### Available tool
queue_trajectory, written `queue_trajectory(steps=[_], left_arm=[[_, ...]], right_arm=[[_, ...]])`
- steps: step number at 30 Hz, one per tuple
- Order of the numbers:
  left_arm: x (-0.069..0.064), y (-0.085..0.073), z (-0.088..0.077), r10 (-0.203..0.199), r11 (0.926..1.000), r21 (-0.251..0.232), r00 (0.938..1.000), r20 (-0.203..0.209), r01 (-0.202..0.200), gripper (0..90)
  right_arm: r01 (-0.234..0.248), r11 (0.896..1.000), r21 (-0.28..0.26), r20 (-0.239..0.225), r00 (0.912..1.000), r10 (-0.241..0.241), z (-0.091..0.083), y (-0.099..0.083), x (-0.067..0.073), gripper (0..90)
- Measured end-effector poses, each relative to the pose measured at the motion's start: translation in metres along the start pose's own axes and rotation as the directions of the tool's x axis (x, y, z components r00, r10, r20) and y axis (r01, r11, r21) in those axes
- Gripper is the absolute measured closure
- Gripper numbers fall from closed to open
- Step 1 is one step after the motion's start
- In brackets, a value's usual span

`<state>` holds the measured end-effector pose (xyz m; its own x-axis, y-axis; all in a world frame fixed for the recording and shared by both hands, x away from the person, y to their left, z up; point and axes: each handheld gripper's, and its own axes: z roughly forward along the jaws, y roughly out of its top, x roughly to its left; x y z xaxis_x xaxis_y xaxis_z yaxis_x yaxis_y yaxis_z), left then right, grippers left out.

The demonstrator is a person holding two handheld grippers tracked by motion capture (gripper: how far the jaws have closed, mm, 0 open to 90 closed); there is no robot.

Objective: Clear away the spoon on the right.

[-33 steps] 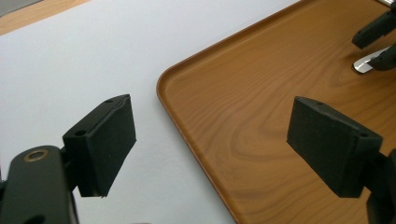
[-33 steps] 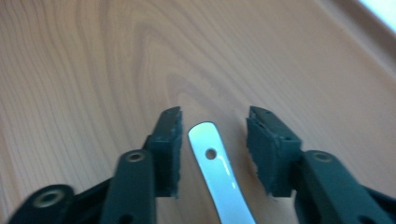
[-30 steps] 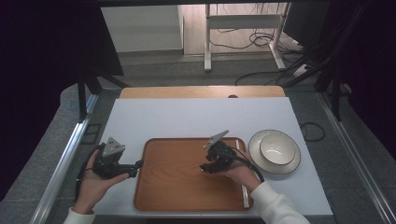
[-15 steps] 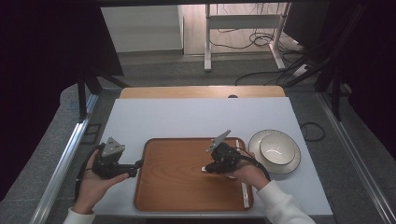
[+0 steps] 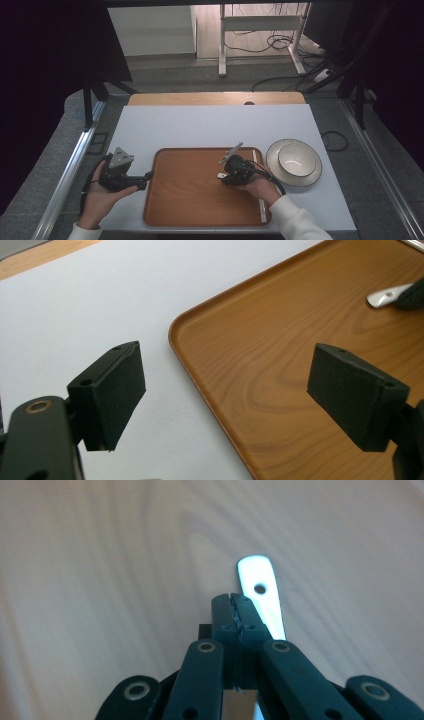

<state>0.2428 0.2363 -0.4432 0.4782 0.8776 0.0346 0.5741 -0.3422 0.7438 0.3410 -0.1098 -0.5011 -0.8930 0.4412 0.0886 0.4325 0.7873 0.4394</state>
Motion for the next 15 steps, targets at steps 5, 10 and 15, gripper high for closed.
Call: queue_trajectory(steps=[5, 10, 15], left_arm=[[0.000, 0.000, 0.000, 0.001, 1.0000, 0.001, 1.0000, 0.000, -0.001, 14.9], [0.000, 0.000, 0.000, 0.000, 1.0000, 0.000, 1.0000, -0.001, 0.000, 14.9], [0.001, 0.000, 0.000, -0.001, 1.0000, -0.001, 1.0000, -0.002, 0.001, 14.9]], right_arm=[[-0.063, 0.998, -0.015, 0.038, 0.9973, 0.063, -0.004, -0.003, -0.009, 89.6], [-0.110, 0.993, -0.032, 0.074, 0.9909, 0.113, -0.008, -0.006, -0.016, 89.7], [-0.142, 0.989, -0.040, 0.096, 0.9847, 0.145, -0.012, -0.009, -0.022, 89.7]])
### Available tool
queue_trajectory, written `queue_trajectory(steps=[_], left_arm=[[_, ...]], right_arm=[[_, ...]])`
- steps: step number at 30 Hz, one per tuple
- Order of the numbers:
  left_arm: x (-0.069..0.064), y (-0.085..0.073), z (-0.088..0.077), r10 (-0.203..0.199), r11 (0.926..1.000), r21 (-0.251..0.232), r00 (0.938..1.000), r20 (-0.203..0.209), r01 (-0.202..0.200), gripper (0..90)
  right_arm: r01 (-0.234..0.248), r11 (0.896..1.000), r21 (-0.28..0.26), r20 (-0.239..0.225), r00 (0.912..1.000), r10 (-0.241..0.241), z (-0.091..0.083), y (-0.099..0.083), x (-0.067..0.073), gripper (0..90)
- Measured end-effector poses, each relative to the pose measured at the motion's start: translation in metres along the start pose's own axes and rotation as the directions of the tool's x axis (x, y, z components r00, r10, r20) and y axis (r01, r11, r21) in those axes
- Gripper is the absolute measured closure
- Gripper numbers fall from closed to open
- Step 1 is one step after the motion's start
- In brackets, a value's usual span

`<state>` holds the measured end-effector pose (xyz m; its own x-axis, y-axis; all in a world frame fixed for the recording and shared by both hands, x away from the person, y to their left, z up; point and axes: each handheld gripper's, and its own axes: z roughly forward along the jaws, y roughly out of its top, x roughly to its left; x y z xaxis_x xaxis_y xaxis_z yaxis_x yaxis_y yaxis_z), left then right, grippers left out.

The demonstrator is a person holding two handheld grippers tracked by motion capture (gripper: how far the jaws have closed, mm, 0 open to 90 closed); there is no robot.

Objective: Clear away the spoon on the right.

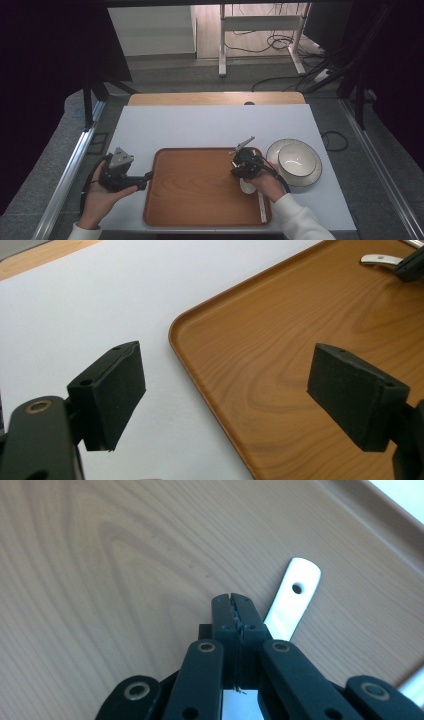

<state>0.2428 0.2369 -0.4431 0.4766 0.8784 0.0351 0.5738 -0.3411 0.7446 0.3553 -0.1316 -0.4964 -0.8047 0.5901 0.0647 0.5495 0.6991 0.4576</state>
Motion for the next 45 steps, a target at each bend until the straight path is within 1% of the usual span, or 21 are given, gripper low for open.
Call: queue_trajectory(steps=[8, 16, 18, 19, 21, 24, 27, 28, 31, 33, 36, 39, 40, 42, 44, 45], left_arm=[[0.000, 0.000, 0.000, 0.000, 1.0000, -0.001, 1.0000, 0.000, 0.000, 14.9], [0.000, 0.000, 0.000, 0.001, 1.0000, 0.001, 1.0000, 0.000, -0.001, 14.9], [0.000, 0.000, 0.000, 0.001, 1.0000, -0.002, 1.0000, 0.001, -0.001, 14.9], [0.000, 0.000, 0.000, 0.000, 1.0000, -0.003, 1.0000, 0.000, 0.000, 14.9], [0.001, 0.000, -0.001, 0.000, 1.0000, -0.003, 1.0000, -0.001, 0.000, 14.9], [0.001, 0.000, 0.000, -0.004, 1.0000, -0.004, 1.0000, -0.003, 0.004, 14.9], [0.001, 0.000, 0.000, 0.001, 1.0000, -0.001, 1.0000, -0.003, -0.001, 14.9], [0.001, 0.000, 0.000, 0.001, 1.0000, -0.001, 1.0000, -0.003, -0.001, 14.9], [0.001, 0.000, 0.000, 0.001, 1.0000, -0.001, 1.0000, -0.003, -0.001, 14.9], [0.000, 0.000, 0.000, -0.003, 1.0000, -0.004, 1.0000, -0.003, 0.003, 14.9], [0.001, 0.000, 0.000, -0.003, 1.0000, -0.004, 1.0000, -0.003, 0.003, 14.9], [0.000, 0.000, 0.000, -0.003, 1.0000, -0.005, 1.0000, -0.003, 0.003, 14.9], [0.000, 0.000, 0.000, -0.003, 1.0000, -0.005, 1.0000, -0.003, 0.003, 14.9], [0.000, 0.000, -0.001, -0.002, 1.0000, -0.006, 1.0000, -0.004, 0.002, 14.9], [0.001, 0.001, -0.001, -0.002, 1.0000, -0.006, 1.0000, -0.005, 0.002, 14.9], [0.001, 0.001, -0.001, -0.004, 1.0000, -0.007, 1.0000, -0.007, 0.004, 14.9]], right_arm=[[-0.040, 0.999, 0.007, 0.028, 0.9988, 0.040, -0.003, -0.004, -0.007, 89.7], [-0.046, 0.999, -0.005, 0.025, 0.9986, 0.047, -0.006, -0.004, -0.009, 89.7], [-0.046, 0.999, -0.016, 0.025, 0.9986, 0.046, -0.008, -0.004, -0.008, 89.7], [-0.039, 0.999, -0.024, 0.027, 0.9988, 0.040, -0.010, -0.003, -0.007, 89.7], [-0.026, 0.998, -0.058, 0.027, 0.9993, 0.027, -0.018, -0.002, -0.005, 89.7], [-0.018, 0.993, -0.119, 0.017, 0.9996, 0.021, -0.034, 0.000, -0.005, 89.7], [-0.022, 0.984, -0.177, 0.004, 0.9997, 0.023, -0.051, 0.000, -0.006, 89.6], [-0.027, 0.981, -0.190, -0.002, 0.9996, 0.028, -0.057, -0.001, -0.008, 89.6], [-0.029, 0.973, -0.230, -0.001, 0.9996, 0.030, -0.072, -0.004, -0.012, 89.6], [-0.036, 0.966, -0.257, -0.014, 0.9993, 0.034, -0.082, -0.008, -0.016, 89.6], [-0.048, 0.957, -0.287, -0.020, 0.9988, 0.044, -0.096, -0.016, -0.021, 89.0], [-0.062, 0.953, -0.298, -0.023, 0.9981, 0.058, -0.108, -0.025, -0.028, 85.5], [-0.068, 0.951, -0.301, -0.020, 0.9977, 0.064, -0.112, -0.028, -0.031, 81.4], [-0.057, 0.952, -0.301, -0.009, 0.9983, 0.057, -0.118, -0.035, -0.036, 68.3], [-0.051, 0.956, -0.289, 0.018, 0.9981, 0.059, -0.126, -0.042, -0.039, 60.6], [-0.055, 0.956, -0.290, 0.027, 0.9975, 0.066, -0.129, -0.046, -0.041, 57.8]])
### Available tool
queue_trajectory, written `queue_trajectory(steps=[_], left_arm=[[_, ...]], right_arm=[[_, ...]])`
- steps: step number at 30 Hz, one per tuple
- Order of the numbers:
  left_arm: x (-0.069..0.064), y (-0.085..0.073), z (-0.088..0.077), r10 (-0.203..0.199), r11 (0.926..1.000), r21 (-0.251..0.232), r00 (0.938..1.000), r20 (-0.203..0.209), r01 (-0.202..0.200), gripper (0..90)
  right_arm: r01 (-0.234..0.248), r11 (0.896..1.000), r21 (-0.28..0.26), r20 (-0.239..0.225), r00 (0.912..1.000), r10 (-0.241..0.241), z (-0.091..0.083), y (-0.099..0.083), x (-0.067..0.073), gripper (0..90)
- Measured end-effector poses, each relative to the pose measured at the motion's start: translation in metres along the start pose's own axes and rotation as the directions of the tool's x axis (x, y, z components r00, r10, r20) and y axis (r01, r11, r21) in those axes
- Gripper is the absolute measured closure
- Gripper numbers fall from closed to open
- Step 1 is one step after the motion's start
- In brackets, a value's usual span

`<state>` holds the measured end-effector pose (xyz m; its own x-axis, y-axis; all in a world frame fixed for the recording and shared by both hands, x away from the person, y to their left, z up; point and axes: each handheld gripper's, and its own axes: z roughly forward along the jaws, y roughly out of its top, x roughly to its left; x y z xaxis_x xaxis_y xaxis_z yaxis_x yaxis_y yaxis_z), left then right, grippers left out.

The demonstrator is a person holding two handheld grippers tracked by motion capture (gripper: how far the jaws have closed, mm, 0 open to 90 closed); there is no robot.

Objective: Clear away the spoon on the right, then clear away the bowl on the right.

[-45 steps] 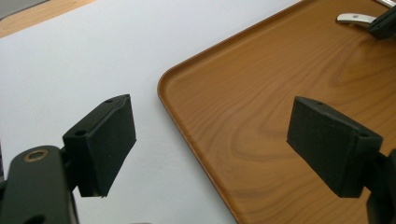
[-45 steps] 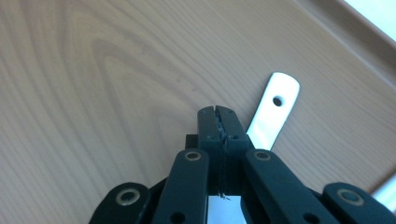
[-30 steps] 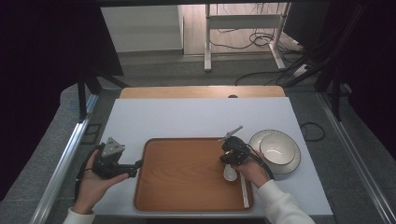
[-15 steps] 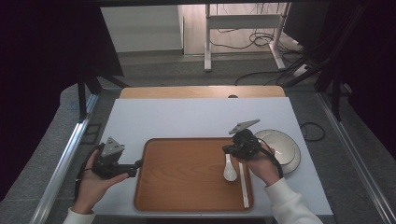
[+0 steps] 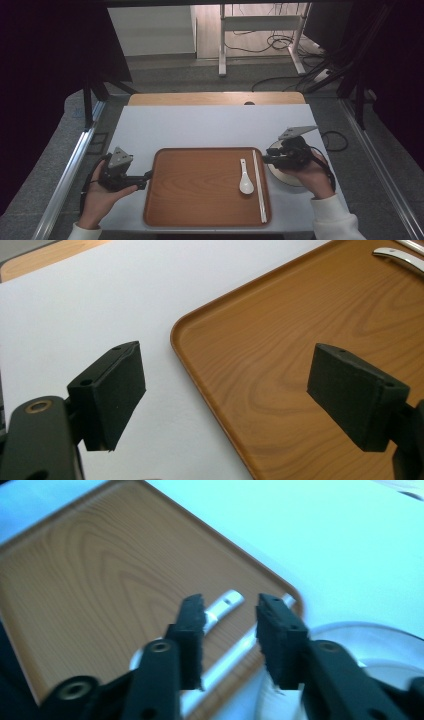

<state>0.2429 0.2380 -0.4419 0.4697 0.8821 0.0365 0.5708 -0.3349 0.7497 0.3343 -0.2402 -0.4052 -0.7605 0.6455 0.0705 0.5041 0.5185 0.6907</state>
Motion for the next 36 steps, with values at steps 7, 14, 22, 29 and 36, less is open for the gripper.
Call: queue_trajectory(steps=[7, 14, 22, 29, 36], left_arm=[[0.000, -0.002, -0.002, -0.001, 1.0000, -0.001, 1.0000, -0.003, 0.001, 14.9], [-0.001, -0.001, -0.003, -0.001, 0.9999, -0.010, 1.0000, -0.009, 0.001, 14.9], [-0.002, 0.001, -0.004, 0.005, 0.9997, -0.022, 1.0000, -0.007, -0.005, 15.0], [-0.003, 0.001, -0.001, 0.008, 0.9998, -0.017, 1.0000, -0.004, -0.008, 15.0], [-0.003, 0.000, 0.001, 0.007, 0.9999, -0.012, 1.0000, -0.002, -0.007, 14.9]], right_arm=[[-0.071, 0.997, -0.035, 0.072, 0.9948, 0.073, -0.025, -0.007, -0.025, 43.7], [-0.115, 0.992, -0.046, 0.107, 0.9871, 0.119, -0.035, -0.015, -0.044, 42.0], [-0.192, 0.981, -0.022, 0.181, 0.9644, 0.193, -0.046, -0.027, -0.065, 40.4], [-0.268, 0.963, 0.016, 0.263, 0.9306, 0.254, -0.049, -0.041, -0.085, 40.5], [-0.306, 0.947, 0.097, 0.286, 0.9199, 0.268, -0.029, -0.049, -0.100, 44.3]])
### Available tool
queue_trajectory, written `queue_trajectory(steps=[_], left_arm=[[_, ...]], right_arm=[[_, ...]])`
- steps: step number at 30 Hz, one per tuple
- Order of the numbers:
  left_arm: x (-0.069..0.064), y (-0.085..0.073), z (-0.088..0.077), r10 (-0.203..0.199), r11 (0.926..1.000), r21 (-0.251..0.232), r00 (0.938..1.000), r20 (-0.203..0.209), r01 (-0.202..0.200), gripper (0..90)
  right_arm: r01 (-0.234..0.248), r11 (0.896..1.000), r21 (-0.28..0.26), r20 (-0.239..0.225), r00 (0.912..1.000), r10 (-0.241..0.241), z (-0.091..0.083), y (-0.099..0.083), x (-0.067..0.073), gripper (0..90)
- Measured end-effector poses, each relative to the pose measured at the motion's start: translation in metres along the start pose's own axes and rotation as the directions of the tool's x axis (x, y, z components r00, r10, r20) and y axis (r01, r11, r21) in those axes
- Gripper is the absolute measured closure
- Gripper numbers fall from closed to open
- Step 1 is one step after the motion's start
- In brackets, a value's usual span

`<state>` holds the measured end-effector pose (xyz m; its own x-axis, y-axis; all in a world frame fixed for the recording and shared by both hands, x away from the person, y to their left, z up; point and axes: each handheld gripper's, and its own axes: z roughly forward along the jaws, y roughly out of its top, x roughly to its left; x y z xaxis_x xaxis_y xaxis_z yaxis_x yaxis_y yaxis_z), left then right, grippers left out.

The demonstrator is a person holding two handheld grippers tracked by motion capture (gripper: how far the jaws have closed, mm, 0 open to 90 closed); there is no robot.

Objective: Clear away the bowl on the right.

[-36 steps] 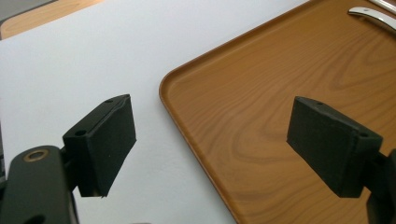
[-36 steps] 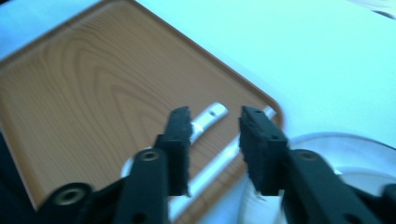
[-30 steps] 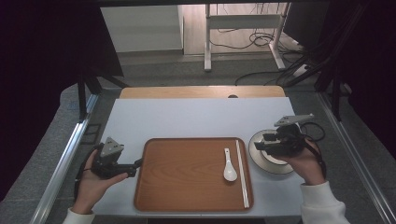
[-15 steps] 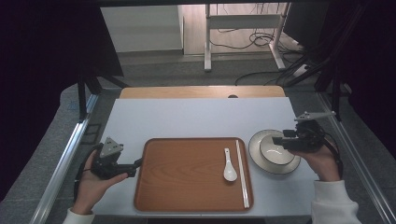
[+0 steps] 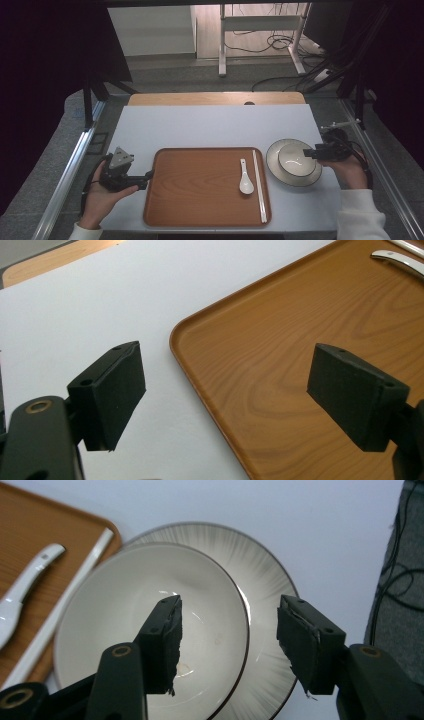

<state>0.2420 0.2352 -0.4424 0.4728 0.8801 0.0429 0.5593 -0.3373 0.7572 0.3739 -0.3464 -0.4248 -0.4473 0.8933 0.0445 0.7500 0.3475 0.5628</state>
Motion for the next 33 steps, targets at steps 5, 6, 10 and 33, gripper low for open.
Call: queue_trajectory(steps=[5, 6, 10, 33], left_arm=[[0.000, 0.000, 0.000, 0.001, 1.0000, 0.003, 1.0000, -0.001, -0.001, 15.0], [0.000, 0.000, 0.000, 0.003, 1.0000, 0.004, 1.0000, -0.001, -0.003, 14.9], [0.000, -0.001, 0.000, 0.003, 1.0000, 0.005, 1.0000, -0.001, -0.003, 14.9], [-0.001, 0.000, -0.001, 0.004, 1.0000, -0.003, 1.0000, -0.007, -0.004, 15.0]], right_arm=[[-0.005, 0.998, 0.060, 0.008, 1.0000, 0.005, 0.015, -0.002, -0.002, 52.2], [-0.007, 0.998, 0.069, 0.008, 0.9999, 0.006, 0.018, -0.002, -0.003, 54.8], [-0.020, 0.994, 0.106, -0.003, 0.9998, 0.020, 0.028, -0.005, -0.007, 67.7], [-0.053, 0.991, 0.122, -0.018, 0.9983, 0.055, 0.036, -0.008, -0.010, 83.2]])
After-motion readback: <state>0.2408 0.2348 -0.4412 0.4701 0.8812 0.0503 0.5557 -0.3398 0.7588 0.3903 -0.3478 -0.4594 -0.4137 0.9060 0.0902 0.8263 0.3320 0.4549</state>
